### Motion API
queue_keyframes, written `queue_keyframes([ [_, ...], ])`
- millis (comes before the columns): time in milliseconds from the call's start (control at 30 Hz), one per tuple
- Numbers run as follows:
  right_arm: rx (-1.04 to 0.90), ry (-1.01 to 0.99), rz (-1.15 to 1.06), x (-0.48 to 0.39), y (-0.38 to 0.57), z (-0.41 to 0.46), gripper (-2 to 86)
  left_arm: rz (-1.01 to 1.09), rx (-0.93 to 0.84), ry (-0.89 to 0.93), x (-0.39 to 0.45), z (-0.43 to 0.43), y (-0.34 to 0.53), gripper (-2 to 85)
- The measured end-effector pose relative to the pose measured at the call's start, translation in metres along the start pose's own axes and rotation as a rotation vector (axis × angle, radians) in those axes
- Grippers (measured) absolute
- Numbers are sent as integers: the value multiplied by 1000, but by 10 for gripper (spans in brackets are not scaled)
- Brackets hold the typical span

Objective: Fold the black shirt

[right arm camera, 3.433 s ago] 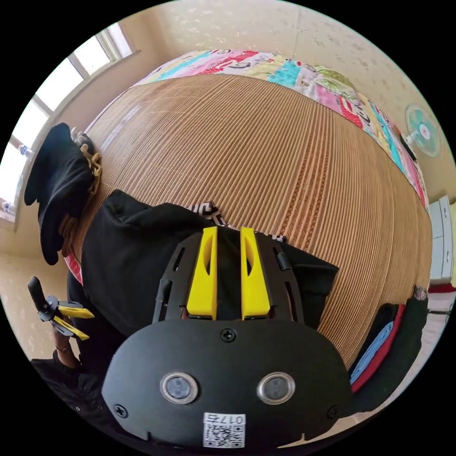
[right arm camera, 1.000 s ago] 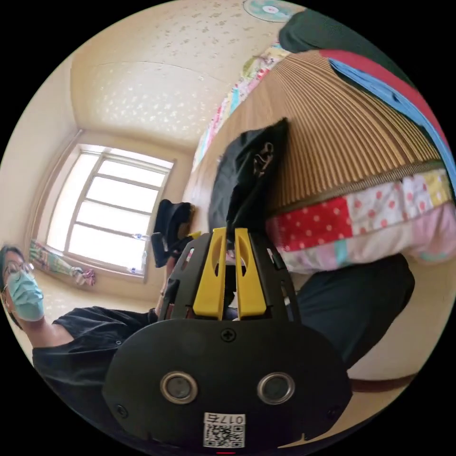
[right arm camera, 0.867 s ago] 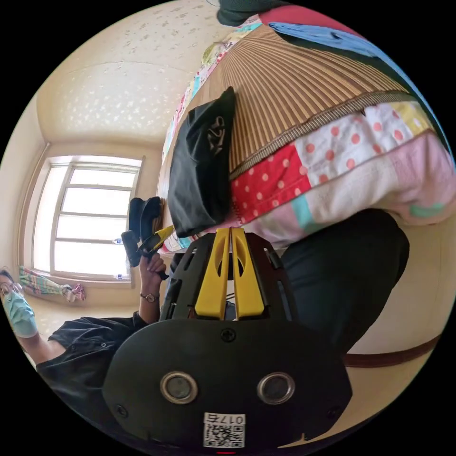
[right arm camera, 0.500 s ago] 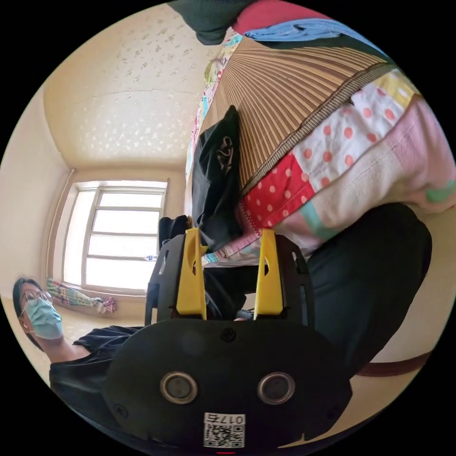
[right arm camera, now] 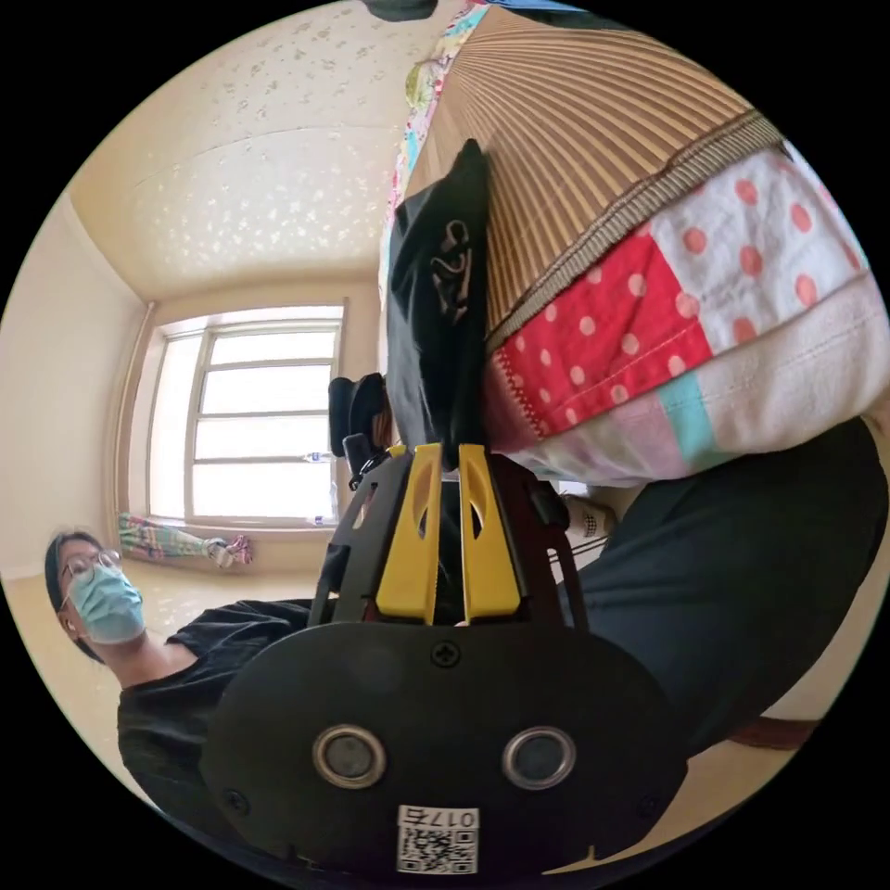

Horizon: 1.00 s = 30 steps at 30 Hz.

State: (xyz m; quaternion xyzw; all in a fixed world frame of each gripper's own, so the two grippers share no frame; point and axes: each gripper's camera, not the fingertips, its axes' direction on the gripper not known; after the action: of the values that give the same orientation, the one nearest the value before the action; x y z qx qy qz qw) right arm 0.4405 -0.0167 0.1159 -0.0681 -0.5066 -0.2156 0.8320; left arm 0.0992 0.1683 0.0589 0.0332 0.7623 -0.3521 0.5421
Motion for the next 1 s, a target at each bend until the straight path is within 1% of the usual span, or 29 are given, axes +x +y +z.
queue_keyframes([
  [67, 11, 36, -11, 1, 1, -2, 41, -8, 13, 44, -1, -7, -1, 94],
  [100, 15, 105, 27, 6, 0, -4, 39, -7, 22, 68, -2, -10, -3, 109],
  [167, 27, 168, 102, 18, -2, -7, 39, -6, 19, 75, -1, -12, -6, 121],
  [200, 44, 138, 89, 20, -2, -10, 40, -11, 6, 52, 1, -12, -9, 122],
  [233, 56, 117, 78, 20, -1, -12, 40, -10, -4, 36, 3, -12, -10, 121],
  [300, 91, 78, 45, 16, 1, -16, 49, 0, -37, -84, 11, -13, -13, 97],
  [367, 74, 78, 41, 14, 1, -14, 68, 14, -52, -146, 16, -15, -13, 69],
  [467, 56, 45, 63, 16, 3, -9, 116, -1, -64, -137, 15, -19, -9, 48],
  [533, 42, 9, 101, 22, 5, -5, 131, -11, -49, -110, 16, -25, -5, 42],
  [667, -11, -92, 160, 36, 2, 17, 169, -10, -15, 105, 20, -40, 0, 37],
  [767, 17, -203, 196, 37, -1, 32, 198, 29, -2, 181, 32, -51, 1, 37],
  [867, 37, -224, 223, 35, -9, 46, 231, 65, 7, 265, 46, -63, 0, 37],
  [933, 69, -302, 243, 39, -13, 51, 243, 74, 14, 294, 53, -70, 0, 37],
  [1000, 137, -441, 277, 48, -16, 51, 247, 85, 19, 311, 62, -79, 2, 37],
])
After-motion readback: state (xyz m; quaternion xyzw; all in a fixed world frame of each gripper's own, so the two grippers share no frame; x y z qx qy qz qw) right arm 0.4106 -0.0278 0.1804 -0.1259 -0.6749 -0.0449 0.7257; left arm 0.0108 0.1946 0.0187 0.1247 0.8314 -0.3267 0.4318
